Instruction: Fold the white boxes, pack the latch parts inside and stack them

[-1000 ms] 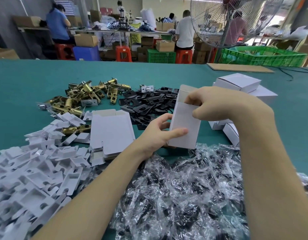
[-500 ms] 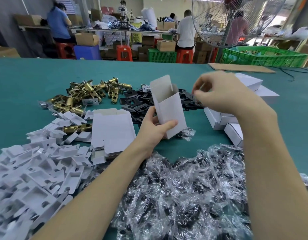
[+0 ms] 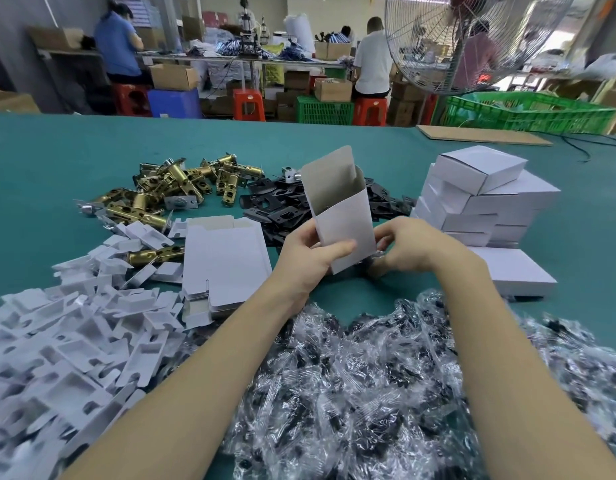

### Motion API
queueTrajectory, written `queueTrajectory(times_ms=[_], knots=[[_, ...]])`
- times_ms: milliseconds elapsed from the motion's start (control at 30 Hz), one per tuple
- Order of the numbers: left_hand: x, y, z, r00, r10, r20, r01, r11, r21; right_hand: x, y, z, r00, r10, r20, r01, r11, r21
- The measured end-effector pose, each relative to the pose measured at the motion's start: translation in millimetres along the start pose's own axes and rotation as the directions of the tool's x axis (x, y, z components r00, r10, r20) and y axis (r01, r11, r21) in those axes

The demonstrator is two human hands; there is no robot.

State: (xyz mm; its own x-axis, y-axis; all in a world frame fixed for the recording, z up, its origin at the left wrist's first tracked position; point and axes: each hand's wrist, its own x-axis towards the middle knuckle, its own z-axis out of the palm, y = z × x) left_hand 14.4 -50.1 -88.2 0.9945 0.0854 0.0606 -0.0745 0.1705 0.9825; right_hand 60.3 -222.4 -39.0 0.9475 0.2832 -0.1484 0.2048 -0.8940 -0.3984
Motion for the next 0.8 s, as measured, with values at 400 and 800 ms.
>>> queueTrajectory(times_ms=[400,800], knots=[[1.2,-3.5,-3.9,0.981,0.191,-0.018,-0.184,0.964,0.191,-56.9,-14.2,-74.3,0.960,-0.135,-0.244,0.215,0.915,0.342],[1.5,-4.5,-5.3,0.936,0.352,-0.030,-0.330,0.903,0.275,-106.1,-33.6,-108.5,0.889,-0.323,-0.323,0.437,0.810,0.391]])
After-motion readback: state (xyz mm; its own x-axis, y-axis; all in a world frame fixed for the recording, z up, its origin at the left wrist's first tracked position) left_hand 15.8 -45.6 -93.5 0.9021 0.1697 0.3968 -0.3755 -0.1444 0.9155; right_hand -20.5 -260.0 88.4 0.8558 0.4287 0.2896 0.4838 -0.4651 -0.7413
